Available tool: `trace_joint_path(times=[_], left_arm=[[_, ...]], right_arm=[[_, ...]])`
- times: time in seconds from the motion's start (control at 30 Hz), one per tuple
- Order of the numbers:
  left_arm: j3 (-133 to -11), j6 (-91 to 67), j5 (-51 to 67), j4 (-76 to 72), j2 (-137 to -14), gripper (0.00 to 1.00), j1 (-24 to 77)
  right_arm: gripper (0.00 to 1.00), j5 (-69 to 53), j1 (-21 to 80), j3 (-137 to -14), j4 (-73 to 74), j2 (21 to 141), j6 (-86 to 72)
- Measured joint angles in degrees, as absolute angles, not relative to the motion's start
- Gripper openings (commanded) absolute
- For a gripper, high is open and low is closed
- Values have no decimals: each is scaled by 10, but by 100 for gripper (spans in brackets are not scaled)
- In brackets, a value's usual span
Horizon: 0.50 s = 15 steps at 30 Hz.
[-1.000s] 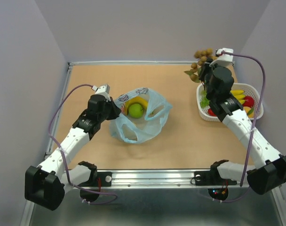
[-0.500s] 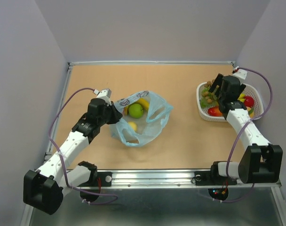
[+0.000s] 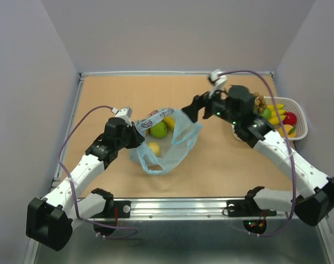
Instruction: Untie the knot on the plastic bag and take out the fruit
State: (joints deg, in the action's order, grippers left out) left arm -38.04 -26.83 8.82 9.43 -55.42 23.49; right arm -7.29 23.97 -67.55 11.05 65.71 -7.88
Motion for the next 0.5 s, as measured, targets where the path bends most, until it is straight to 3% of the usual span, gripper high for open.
trace_joint_path(times=[0.2, 0.33, 0.5], left_arm=[[-370, -285, 81, 111, -554, 0, 246], [-366, -297, 74, 113, -545, 0, 252], [-354, -312, 67, 117, -524, 0, 255]], right_arm=[[94, -91, 494, -706, 122, 791, -64], [93, -75, 555, -707, 124, 888, -75], [93, -26, 558, -706, 118, 952, -87]])
